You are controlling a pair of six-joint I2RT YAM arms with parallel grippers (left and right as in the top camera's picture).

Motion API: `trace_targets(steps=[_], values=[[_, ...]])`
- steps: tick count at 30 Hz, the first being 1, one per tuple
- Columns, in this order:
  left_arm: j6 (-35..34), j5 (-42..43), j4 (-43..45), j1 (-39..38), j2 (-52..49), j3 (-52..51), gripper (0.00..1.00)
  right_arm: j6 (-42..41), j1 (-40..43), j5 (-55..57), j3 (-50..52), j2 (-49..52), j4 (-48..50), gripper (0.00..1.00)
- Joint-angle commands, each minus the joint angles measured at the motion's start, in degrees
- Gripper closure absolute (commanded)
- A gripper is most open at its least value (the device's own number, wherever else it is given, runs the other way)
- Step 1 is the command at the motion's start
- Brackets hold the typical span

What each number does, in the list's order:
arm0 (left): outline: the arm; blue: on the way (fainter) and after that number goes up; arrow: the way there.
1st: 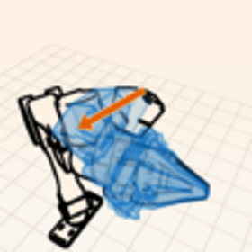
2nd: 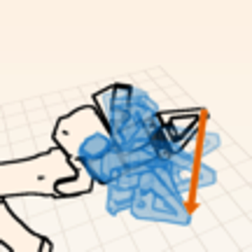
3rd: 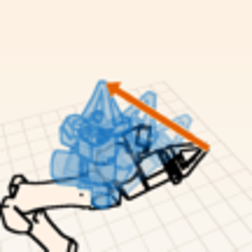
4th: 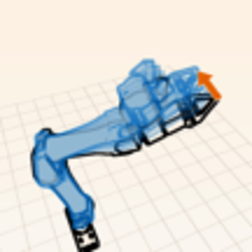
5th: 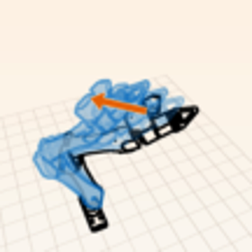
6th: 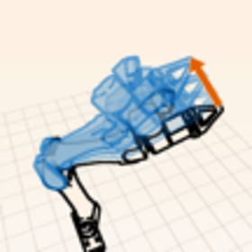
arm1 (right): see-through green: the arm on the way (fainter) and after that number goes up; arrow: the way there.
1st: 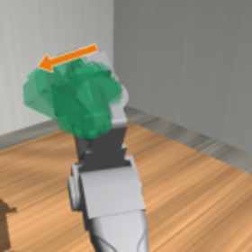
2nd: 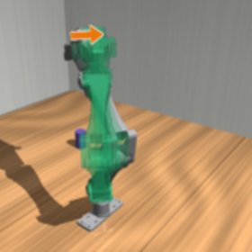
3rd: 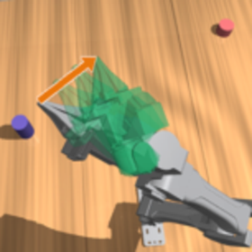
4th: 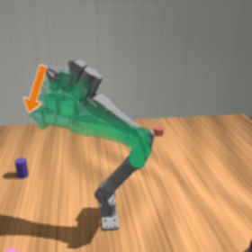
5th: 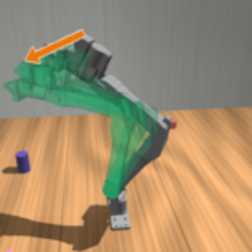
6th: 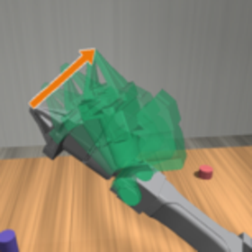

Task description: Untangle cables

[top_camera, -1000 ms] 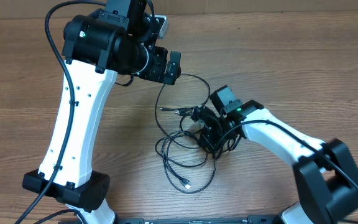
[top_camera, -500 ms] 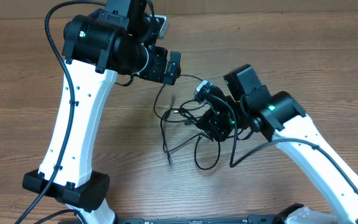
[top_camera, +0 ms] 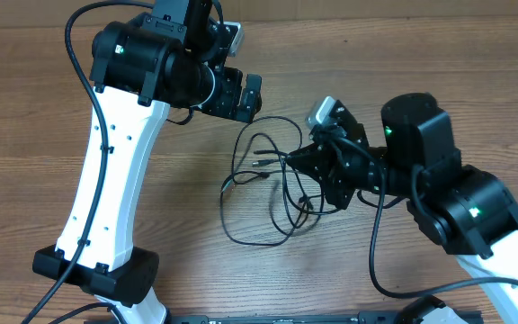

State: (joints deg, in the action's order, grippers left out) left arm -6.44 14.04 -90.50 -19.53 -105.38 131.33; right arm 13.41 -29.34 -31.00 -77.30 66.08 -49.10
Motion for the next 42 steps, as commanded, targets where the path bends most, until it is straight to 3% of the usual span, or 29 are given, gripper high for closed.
trace_targets(steps=[1,8,14,19,23,27,29,36,42], values=[[0.66,-0.55,0.11,-0.17,-0.15,0.92,0.0,-3.04,-0.15,2.27,-1.86,-1.49,1.25,0.96],[0.66,-0.55,0.13,-0.17,-0.15,0.92,0.0,-12.17,-0.15,6.36,-2.01,-1.75,8.55,0.96],[0.66,-0.96,0.13,-0.15,-0.15,0.92,0.0,-13.22,-0.17,22.6,-6.19,-1.97,9.05,0.96],[-0.22,-0.66,0.61,-0.17,-0.15,0.92,0.0,-13.22,-0.15,27.54,-8.24,-2.23,8.96,0.96],[-2.4,2.6,1.62,-0.17,-0.15,0.92,0.0,-13.49,-0.17,27.47,-8.24,-2.23,8.52,0.96],[13.9,15.87,1.36,-0.17,-0.15,0.92,0.0,-16.68,-0.15,27.45,-8.24,-2.23,8.83,0.96],[18.01,21.07,1.18,-0.17,-0.15,0.92,0.0,-19.67,-0.15,25.94,-8.24,-2.23,9.46,0.96],[15.67,21.05,5.55,-0.37,-0.26,0.92,0.0,-29.79,-0.15,13.11,-8.24,-2.34,14.29,0.96],[12.17,15.32,9.64,-0.39,-0.26,0.92,0.0,-33.68,-0.15,4.28,-8.28,-3.19,19.32,0.96]])
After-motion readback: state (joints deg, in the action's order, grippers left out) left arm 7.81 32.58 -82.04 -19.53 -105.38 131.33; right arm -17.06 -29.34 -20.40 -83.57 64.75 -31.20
